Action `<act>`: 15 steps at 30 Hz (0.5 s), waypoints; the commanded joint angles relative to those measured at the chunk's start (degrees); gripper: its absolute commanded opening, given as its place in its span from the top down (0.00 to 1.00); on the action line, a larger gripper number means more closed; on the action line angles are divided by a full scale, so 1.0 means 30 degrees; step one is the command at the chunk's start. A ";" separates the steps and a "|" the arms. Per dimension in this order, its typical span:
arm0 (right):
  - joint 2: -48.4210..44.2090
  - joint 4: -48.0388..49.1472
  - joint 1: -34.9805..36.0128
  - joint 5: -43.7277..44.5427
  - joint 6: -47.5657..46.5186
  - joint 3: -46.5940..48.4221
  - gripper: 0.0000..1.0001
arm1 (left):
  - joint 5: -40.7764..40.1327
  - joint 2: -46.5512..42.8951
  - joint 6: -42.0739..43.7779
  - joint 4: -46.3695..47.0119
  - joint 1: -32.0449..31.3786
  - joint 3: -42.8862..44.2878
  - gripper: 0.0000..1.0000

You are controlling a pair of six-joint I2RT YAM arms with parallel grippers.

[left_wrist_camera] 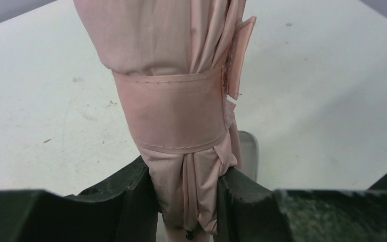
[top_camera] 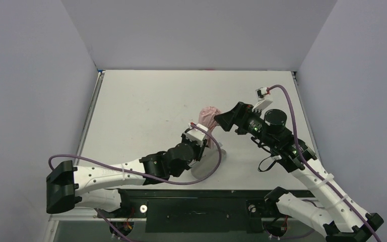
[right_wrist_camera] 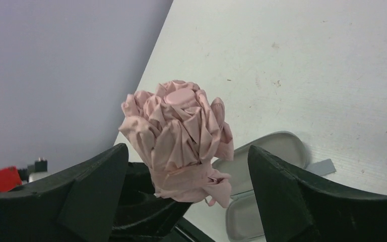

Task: Put away the umbrella

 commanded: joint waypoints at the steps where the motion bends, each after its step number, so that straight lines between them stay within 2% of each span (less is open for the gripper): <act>1: 0.1207 -0.1181 0.0078 0.1611 0.2139 0.1862 0.16 | -0.2969 0.0847 0.2174 0.1748 -0.0650 0.1791 1.00; 15: 0.4708 -0.2635 0.2281 0.2866 0.3350 0.3535 0.14 | -0.6523 0.3630 0.5571 0.2703 -0.1487 0.2902 1.00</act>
